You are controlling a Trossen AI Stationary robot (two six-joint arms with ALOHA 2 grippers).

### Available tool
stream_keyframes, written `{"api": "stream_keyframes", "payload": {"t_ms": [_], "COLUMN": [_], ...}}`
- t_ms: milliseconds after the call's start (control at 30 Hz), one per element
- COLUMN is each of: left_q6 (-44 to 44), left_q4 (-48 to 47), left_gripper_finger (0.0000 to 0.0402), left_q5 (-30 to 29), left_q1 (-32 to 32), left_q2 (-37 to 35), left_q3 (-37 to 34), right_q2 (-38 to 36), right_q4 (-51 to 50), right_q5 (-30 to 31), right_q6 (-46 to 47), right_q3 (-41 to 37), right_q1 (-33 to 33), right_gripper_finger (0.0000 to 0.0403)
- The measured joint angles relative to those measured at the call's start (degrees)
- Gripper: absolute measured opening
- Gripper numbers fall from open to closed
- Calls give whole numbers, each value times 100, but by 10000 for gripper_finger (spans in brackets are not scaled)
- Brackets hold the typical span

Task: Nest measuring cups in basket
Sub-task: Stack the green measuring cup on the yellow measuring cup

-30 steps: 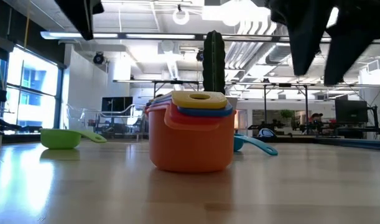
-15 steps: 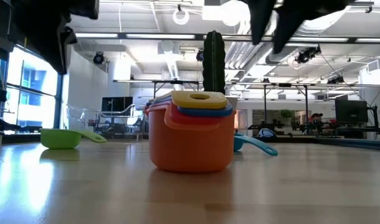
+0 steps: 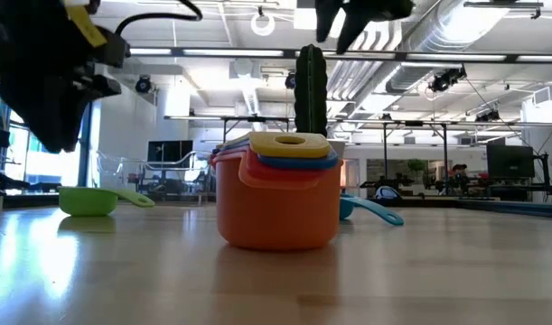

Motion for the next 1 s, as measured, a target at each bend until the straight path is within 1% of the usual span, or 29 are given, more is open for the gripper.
{"api": "stream_keyframes", "payload": {"t_ms": [100,333,633,833,933,1000], "left_q6": [240,198,208,225,360,376], "left_q4": [281,525,604,728,752,743], "left_gripper_finger": [78,78,78,78,78,78], "left_q5": [36,92,146,178,376,395], "left_q1": [2,248,668,832,897,917], "left_q2": [0,10,44,44,48,48], "left_q3": [-175,-363,-354,-354,-354,-354], "right_q2": [-2,0,0,0,0,0], "right_q4": [-65,-62,-120,-120,-120,-120], "right_q5": [0,0,2,2,2,3], "right_q6": [-389,-926,-1064,-1087,-1135,-1148], "right_q3": [217,355,348,346,344,344], "right_q1": [-181,-456,-524,-524,-524,-524], "right_gripper_finger": [145,145,145,145,145,145]}}
